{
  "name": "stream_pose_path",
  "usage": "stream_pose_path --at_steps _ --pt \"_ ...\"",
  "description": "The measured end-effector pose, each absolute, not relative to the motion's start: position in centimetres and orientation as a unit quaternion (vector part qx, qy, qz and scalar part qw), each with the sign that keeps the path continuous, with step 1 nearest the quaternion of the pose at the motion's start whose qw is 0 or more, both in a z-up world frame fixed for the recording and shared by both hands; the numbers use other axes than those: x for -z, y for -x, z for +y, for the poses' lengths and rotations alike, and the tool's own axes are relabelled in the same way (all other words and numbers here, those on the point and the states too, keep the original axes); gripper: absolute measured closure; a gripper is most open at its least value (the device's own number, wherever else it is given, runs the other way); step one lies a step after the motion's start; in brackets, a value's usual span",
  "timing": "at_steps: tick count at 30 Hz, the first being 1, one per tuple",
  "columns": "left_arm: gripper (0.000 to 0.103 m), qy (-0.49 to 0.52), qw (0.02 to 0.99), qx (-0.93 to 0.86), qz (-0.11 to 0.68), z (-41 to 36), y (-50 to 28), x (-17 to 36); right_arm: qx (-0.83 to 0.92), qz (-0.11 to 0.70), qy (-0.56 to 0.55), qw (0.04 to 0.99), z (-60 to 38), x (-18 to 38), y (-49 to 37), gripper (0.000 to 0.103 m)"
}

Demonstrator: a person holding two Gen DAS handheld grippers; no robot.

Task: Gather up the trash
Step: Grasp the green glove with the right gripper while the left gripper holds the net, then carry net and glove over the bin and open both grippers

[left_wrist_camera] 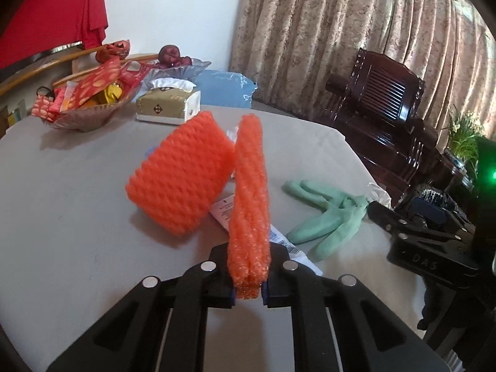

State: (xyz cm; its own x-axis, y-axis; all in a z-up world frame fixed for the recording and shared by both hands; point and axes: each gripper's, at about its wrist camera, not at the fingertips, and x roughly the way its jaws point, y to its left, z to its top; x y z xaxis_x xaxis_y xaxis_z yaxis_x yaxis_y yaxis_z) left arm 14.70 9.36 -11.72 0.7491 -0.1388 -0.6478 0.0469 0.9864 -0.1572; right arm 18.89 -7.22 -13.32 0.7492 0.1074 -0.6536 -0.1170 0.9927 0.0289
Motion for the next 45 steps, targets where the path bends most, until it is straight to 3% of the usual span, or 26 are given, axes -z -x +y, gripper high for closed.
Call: stream_pose_path --at_steps 3,15,17,19,25,45 --pt "0.092 0.058 0.933 0.045 0.352 9.4 -14.7 11.8 -0.075 0.363 0.008 0.929 -6.2 13.9 -18.8 0.019" --pt "0.092 0.063 0.930 0.046 0.359 9.5 -14.5 12.1 -0.065 0.439 0.010 0.896 -4.2 17.2 -21.1 0.024" --pt "0.092 0.063 0.930 0.048 0.358 9.3 -14.5 12.0 -0.073 0.440 0.006 0.895 -4.1 17.2 -21.4 0.034" --pt "0.092 0.065 0.931 0.049 0.357 9.3 -14.5 11.8 -0.091 0.436 0.014 0.895 -3.6 17.0 -21.6 0.054" --pt "0.092 0.064 0.935 0.055 0.345 9.2 -14.3 10.8 -0.121 0.434 0.002 0.893 -4.2 16.2 -21.6 0.092" --pt "0.092 0.060 0.944 0.070 0.317 7.5 -13.0 6.9 -0.166 0.341 0.006 0.925 -7.2 7.0 -16.0 0.094"
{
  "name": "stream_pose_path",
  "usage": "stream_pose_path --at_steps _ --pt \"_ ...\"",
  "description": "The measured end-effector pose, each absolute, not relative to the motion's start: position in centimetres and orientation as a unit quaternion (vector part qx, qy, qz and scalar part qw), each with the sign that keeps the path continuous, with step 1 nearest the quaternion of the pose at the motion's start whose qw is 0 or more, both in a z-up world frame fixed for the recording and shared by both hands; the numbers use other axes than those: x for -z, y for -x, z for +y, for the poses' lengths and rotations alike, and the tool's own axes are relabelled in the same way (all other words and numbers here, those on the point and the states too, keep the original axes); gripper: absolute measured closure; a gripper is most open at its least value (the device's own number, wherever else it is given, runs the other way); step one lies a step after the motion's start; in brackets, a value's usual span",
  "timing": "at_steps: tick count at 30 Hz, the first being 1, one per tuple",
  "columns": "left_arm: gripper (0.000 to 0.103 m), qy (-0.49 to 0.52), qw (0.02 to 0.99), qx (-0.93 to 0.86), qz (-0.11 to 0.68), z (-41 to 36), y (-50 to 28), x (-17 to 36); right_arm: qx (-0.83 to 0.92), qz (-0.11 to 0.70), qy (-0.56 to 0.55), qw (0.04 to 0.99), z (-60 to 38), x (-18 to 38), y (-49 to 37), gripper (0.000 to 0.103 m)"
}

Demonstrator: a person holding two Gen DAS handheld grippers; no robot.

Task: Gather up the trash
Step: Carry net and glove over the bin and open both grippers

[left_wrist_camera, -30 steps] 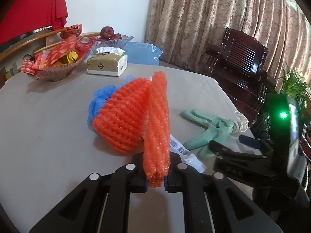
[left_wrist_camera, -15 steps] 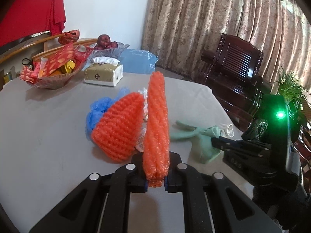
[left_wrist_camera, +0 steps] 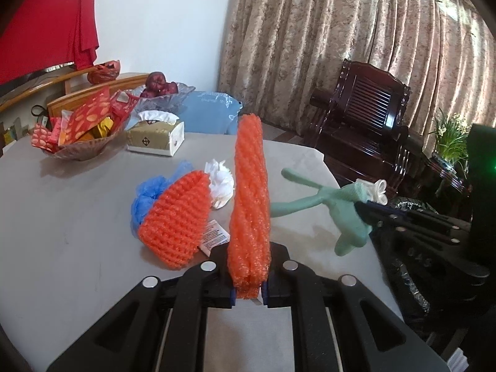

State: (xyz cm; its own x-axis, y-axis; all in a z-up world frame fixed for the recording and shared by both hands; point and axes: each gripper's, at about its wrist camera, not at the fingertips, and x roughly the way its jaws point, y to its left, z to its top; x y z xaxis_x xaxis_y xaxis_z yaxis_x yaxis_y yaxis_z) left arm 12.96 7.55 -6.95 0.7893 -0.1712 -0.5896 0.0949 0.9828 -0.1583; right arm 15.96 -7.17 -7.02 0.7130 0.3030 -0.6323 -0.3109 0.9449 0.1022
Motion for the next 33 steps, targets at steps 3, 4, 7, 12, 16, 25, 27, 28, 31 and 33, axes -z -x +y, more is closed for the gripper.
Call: stream_pose_path --at_steps 3,4,7,12,16,25,27,28,31,33 --pt "0.092 0.062 0.945 0.070 0.313 7.3 -12.6 6.5 -0.166 0.327 0.011 0.930 -7.6 5.9 -15.0 0.094" --pt "0.092 0.061 0.946 0.070 0.309 7.1 -12.4 6.2 -0.166 0.322 0.012 0.932 -7.8 5.4 -14.6 0.094" --pt "0.092 0.046 0.953 0.065 0.294 6.4 -11.9 5.5 -0.163 0.310 0.008 0.936 -8.7 4.2 -13.7 0.094" --pt "0.092 0.047 0.953 0.080 0.289 5.4 -11.3 5.1 -0.156 0.297 0.006 0.942 -9.9 3.2 -12.8 0.094" --pt "0.092 0.052 0.950 0.092 0.295 4.7 -11.1 5.0 -0.147 0.291 0.005 0.945 -11.2 2.7 -11.8 0.094" --pt "0.092 0.039 0.947 0.134 0.290 0.3 -11.0 4.0 -0.109 0.285 -0.002 0.952 -15.4 2.4 -9.6 0.094" --pt "0.092 0.035 0.946 0.144 0.287 -0.8 -10.9 3.9 -0.098 0.283 -0.006 0.954 -16.7 2.3 -9.1 0.094" --pt "0.092 0.031 0.946 0.151 0.286 -1.5 -10.9 3.8 -0.091 0.281 -0.008 0.955 -17.4 2.2 -8.7 0.094" --pt "0.092 0.021 0.943 0.172 0.283 -3.6 -11.0 3.6 -0.072 0.277 -0.012 0.958 -19.4 2.1 -8.0 0.094" --pt "0.092 0.015 0.941 0.185 0.283 -4.9 -11.0 3.5 -0.059 0.277 -0.014 0.959 -20.6 2.2 -7.4 0.094"
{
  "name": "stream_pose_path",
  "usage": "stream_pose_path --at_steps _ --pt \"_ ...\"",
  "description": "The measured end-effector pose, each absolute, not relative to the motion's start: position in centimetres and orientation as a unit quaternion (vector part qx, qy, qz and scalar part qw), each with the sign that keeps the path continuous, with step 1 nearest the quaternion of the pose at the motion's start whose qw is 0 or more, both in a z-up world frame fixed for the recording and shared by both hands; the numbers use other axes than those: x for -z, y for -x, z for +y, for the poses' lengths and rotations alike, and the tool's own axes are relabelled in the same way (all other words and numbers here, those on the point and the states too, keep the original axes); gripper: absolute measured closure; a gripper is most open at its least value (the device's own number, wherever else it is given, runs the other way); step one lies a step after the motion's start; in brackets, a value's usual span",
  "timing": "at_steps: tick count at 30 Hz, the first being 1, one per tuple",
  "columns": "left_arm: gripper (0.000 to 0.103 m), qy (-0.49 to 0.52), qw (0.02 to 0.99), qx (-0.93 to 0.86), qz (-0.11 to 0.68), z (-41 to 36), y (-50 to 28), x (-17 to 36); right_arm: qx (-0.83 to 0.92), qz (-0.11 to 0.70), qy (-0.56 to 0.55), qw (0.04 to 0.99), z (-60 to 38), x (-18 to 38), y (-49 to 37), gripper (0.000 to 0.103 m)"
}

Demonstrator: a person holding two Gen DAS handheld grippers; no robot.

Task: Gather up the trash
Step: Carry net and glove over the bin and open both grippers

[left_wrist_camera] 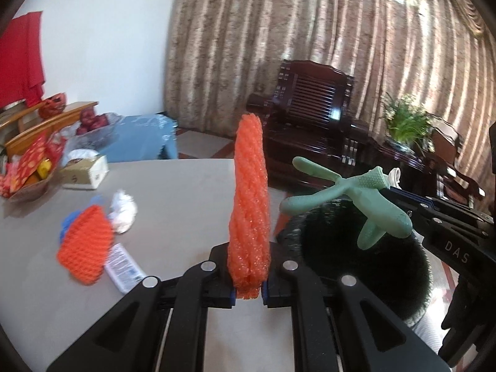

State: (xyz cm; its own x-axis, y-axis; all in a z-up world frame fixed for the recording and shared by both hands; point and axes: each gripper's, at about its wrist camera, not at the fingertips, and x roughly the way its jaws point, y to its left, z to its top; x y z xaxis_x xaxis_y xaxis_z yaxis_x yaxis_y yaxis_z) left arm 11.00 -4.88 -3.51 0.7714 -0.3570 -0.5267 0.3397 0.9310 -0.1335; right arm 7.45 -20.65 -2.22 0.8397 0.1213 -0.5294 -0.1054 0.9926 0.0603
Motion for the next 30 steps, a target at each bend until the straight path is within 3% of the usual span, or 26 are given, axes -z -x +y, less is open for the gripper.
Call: stream_pose_path --at_steps 30 --pt "0.092 -0.052 0.900 0.304 0.307 -21.2 -13.0 6.5 0.085 0.323 -0.038 0.942 -33.7 8.7 -5.2 0.094"
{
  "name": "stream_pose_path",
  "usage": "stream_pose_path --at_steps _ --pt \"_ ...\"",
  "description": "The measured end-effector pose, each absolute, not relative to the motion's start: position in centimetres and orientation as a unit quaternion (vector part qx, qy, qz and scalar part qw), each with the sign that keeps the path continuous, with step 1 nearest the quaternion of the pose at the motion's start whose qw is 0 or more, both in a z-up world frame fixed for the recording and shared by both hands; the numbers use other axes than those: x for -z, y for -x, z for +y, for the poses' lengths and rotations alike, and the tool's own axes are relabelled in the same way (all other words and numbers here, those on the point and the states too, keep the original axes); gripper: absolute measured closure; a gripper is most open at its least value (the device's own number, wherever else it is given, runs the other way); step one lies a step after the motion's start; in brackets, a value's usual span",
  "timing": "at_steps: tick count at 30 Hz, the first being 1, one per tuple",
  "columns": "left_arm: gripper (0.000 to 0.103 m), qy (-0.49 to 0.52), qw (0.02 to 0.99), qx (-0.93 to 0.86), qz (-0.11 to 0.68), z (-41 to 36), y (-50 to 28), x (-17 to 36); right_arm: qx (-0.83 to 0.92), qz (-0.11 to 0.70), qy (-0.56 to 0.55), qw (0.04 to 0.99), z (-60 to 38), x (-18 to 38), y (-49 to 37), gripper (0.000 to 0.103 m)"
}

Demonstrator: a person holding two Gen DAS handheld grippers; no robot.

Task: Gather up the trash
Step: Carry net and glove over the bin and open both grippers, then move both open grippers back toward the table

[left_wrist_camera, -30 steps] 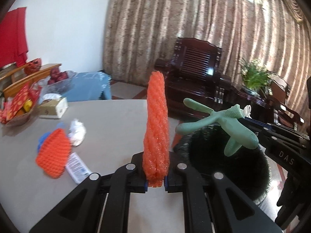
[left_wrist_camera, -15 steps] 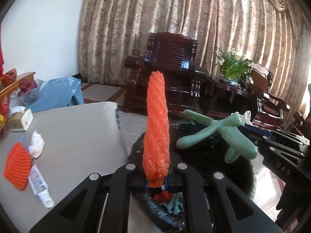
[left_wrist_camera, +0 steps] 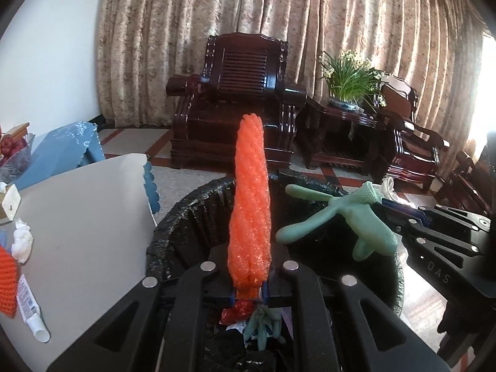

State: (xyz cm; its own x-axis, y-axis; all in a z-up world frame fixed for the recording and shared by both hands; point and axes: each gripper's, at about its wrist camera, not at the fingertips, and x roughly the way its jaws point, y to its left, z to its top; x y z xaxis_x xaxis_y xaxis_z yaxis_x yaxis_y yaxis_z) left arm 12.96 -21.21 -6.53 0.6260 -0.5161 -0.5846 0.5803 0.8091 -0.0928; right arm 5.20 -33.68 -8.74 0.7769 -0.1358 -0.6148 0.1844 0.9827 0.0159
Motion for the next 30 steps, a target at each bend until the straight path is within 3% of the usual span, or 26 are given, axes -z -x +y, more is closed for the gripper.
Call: stream_pose_path --at_steps 4,6,7,9,15,21,30 --pt "0.084 -0.053 0.900 0.305 0.306 -21.4 -13.0 6.5 0.097 0.334 -0.032 0.937 -34.0 9.4 -5.4 0.082" --pt "0.067 -0.051 0.901 0.305 0.305 -21.1 -13.0 6.4 0.100 0.336 -0.031 0.936 -34.2 9.6 -5.3 0.075" --pt "0.064 -0.050 0.901 0.306 0.304 -20.9 -13.0 6.3 0.103 0.338 -0.031 0.935 -34.2 9.7 -5.3 0.066" --pt "0.057 -0.048 0.902 0.306 0.301 -20.8 -12.8 6.1 0.105 0.338 -0.033 0.935 -34.1 9.8 -5.2 0.060" --pt "0.034 -0.039 0.912 0.290 0.288 -18.5 -12.5 4.9 0.105 0.329 -0.036 0.938 -33.1 9.4 -5.1 0.011" --pt "0.022 -0.029 0.924 0.262 0.278 -14.6 -12.3 4.0 0.067 0.315 -0.046 0.946 -30.5 8.4 -5.6 0.007" --pt "0.019 -0.024 0.947 0.195 0.255 -7.3 -12.2 2.3 0.017 0.291 -0.045 0.956 -25.8 6.1 -7.5 0.006"
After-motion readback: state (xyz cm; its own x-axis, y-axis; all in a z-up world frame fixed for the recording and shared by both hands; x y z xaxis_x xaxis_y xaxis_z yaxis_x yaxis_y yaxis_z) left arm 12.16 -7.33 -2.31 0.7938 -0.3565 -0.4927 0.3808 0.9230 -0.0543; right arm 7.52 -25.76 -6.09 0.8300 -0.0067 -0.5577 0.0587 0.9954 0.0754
